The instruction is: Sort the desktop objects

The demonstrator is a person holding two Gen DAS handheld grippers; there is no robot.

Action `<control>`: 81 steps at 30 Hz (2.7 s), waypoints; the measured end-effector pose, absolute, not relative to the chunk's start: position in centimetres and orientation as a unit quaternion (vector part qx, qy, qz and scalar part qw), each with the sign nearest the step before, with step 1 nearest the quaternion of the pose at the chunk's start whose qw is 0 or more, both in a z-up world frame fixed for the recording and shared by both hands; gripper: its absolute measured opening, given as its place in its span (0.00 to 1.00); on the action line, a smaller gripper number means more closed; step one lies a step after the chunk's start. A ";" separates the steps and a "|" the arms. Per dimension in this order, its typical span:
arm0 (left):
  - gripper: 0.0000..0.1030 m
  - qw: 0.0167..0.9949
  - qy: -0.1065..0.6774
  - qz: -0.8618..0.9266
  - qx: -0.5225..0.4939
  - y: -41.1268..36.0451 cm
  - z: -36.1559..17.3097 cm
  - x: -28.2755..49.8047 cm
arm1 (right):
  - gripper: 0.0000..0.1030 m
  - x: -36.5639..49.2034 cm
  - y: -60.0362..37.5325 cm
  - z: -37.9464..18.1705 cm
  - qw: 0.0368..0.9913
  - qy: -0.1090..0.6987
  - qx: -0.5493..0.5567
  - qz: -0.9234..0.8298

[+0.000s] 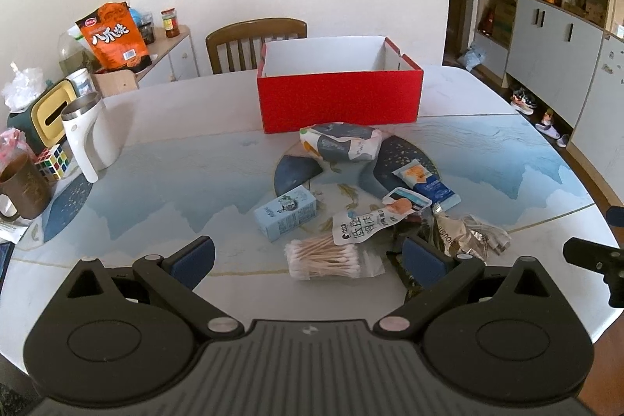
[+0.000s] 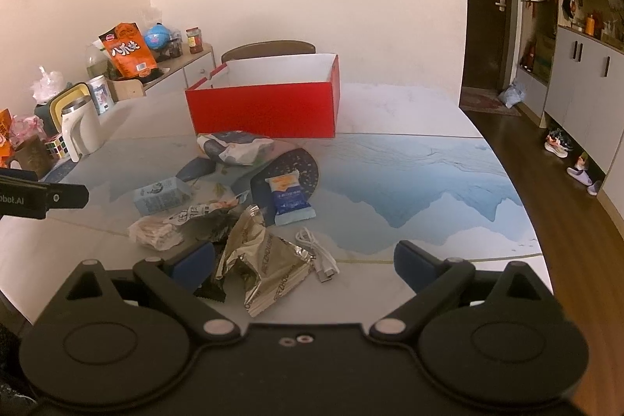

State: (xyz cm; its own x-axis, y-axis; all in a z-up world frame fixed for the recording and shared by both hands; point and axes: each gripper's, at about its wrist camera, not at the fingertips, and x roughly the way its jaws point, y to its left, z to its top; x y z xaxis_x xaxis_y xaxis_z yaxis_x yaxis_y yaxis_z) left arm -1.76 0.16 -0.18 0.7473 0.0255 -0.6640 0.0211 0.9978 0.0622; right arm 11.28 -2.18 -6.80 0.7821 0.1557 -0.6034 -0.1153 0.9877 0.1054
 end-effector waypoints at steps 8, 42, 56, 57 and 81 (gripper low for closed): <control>1.00 0.935 0.354 0.000 0.023 0.4 0.0 -1.9 | 0.96 11.1 -2.2 -6.8 0.941 0.326 0.028 0.083; 1.00 0.934 0.349 -0.062 0.049 4.9 -6.9 7.0 | 0.86 18.9 -1.6 -12.1 0.924 0.380 0.023 0.019; 0.99 0.919 0.377 -0.093 0.066 5.9 -10.0 11.2 | 0.68 22.2 -1.5 -14.9 0.909 0.417 0.029 -0.001; 0.99 0.918 0.379 -0.096 0.066 6.0 -10.1 11.3 | 0.67 22.3 -1.3 -15.0 0.908 0.418 0.027 -0.002; 0.80 0.902 0.404 -0.132 0.074 6.8 -12.5 13.8 | 0.39 24.0 -0.9 -16.2 0.897 0.441 -0.011 -0.015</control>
State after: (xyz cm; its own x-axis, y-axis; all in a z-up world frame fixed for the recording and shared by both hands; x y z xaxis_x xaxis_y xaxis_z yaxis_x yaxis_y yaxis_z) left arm 13.84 6.80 -12.54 0.6390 -0.1776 -0.7484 0.2978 0.9542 0.0278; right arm 24.02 -0.95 -16.24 0.6109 -0.0370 -0.7909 0.0168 0.9993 -0.0338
